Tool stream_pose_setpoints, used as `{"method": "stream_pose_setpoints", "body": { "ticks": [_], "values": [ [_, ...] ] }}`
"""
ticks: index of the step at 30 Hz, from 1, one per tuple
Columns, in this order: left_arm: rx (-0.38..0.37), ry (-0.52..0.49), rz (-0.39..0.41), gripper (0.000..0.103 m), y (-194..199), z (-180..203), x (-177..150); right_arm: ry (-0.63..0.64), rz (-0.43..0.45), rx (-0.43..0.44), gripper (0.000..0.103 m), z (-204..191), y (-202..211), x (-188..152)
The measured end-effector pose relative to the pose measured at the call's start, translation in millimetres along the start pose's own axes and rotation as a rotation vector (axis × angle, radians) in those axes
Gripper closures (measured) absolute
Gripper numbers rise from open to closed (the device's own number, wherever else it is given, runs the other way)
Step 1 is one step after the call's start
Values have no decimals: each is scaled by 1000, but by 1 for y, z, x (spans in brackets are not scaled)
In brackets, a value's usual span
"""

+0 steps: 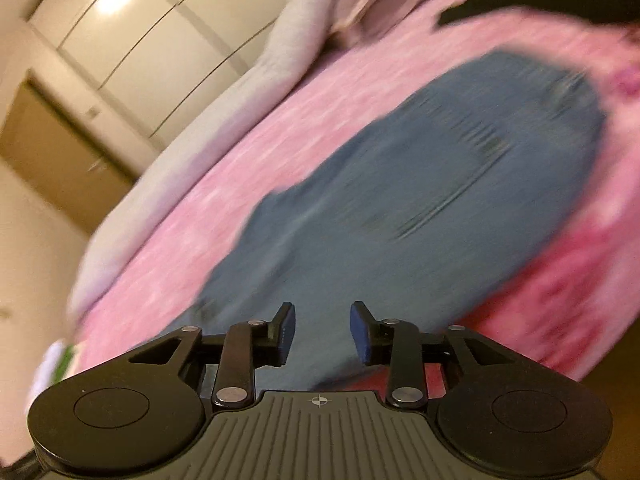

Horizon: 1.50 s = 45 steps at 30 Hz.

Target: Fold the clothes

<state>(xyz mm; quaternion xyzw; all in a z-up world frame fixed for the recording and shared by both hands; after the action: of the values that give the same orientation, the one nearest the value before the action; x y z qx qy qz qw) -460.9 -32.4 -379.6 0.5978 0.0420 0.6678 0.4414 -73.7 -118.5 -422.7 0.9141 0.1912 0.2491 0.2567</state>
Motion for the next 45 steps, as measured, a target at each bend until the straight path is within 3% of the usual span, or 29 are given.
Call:
{"method": "stream_pose_setpoints", "body": {
  "ticks": [4,7,12,15,17,18,21,24,28,32,35,36,38,40,45],
  "values": [
    [33,77,-41,80,2,-40,-11,-67,-181,110,68,-22,-36,-18],
    [25,109,-39,80,6,-59,-17,-138,-322,117,68,-26,-64,-28],
    [2,132,-19,80,6,-69,-19,-273,-421,116,68,-19,-100,-40],
    [3,128,-16,80,6,-70,-18,-339,-427,149,68,-18,-114,-42],
    [1,112,-20,80,6,-71,-14,-315,-418,144,69,-21,-120,-43],
    [0,104,-22,80,5,-71,-12,-262,-404,135,83,-26,-120,-42],
    [-23,45,-14,80,6,-64,2,-99,-331,157,86,-42,-107,-37],
    [-73,-15,-6,80,4,-50,17,44,-180,178,86,-55,-75,-16],
    [-210,-45,-24,80,-16,-19,32,157,19,153,86,-44,-19,38],
    [-311,-137,-94,80,-59,22,36,213,174,-47,86,0,15,79],
    [-357,-206,-181,80,-94,51,35,168,204,-188,86,49,21,105],
    [-361,-235,-203,80,-103,60,35,129,193,-196,86,62,21,110],
    [-360,-313,-223,80,-113,76,38,76,179,-175,86,78,23,116],
    [-370,-353,-229,80,-117,86,42,125,205,-152,86,75,35,121],
    [-382,-377,-242,80,-130,104,44,295,414,-94,86,45,83,128]
  ]
}}
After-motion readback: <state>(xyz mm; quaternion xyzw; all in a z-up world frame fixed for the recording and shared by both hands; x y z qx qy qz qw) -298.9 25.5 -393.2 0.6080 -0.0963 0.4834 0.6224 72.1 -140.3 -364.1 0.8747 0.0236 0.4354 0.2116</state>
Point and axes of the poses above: each gripper's, at about its wrist camera, not at the fingertips, and y roughly against the way its jaws point, z to its right, x to its top, the point moved 2 cm from there along -y, roughly the way its jaws point, and after that the axes turned 12 degrees about -y, right-handed, at the moved point
